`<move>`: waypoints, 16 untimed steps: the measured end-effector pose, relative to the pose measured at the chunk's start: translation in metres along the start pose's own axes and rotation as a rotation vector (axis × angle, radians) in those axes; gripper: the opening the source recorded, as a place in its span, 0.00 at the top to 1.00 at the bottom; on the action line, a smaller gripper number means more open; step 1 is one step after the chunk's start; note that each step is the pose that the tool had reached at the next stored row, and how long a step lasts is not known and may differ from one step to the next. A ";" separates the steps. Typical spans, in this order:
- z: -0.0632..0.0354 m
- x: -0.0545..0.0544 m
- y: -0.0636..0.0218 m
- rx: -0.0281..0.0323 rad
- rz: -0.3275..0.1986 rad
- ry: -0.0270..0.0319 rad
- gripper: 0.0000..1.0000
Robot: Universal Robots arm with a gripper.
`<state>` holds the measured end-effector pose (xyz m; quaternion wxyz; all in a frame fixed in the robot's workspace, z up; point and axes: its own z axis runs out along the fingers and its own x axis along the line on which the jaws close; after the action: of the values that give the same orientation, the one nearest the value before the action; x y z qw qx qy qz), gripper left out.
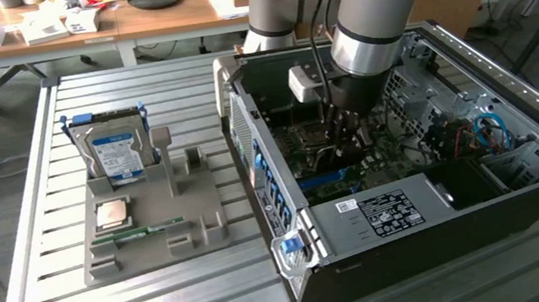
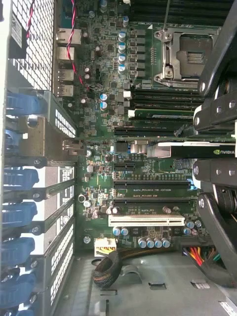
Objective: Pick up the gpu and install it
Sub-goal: 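Insert the gpu into the slot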
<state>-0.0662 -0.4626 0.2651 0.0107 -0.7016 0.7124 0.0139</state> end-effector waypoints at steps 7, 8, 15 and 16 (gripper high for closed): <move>0.0000 0.000 0.0026 0.0000 0.000 0.0000 0.74; 0.0001 0.000 0.0028 0.0000 0.000 0.0000 0.74; 0.0007 0.000 0.0037 0.0000 0.000 0.0000 0.74; 0.0007 0.000 0.0037 0.0000 0.000 0.0001 0.74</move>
<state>-0.0699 -0.4626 0.2644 0.0107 -0.7016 0.7124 0.0139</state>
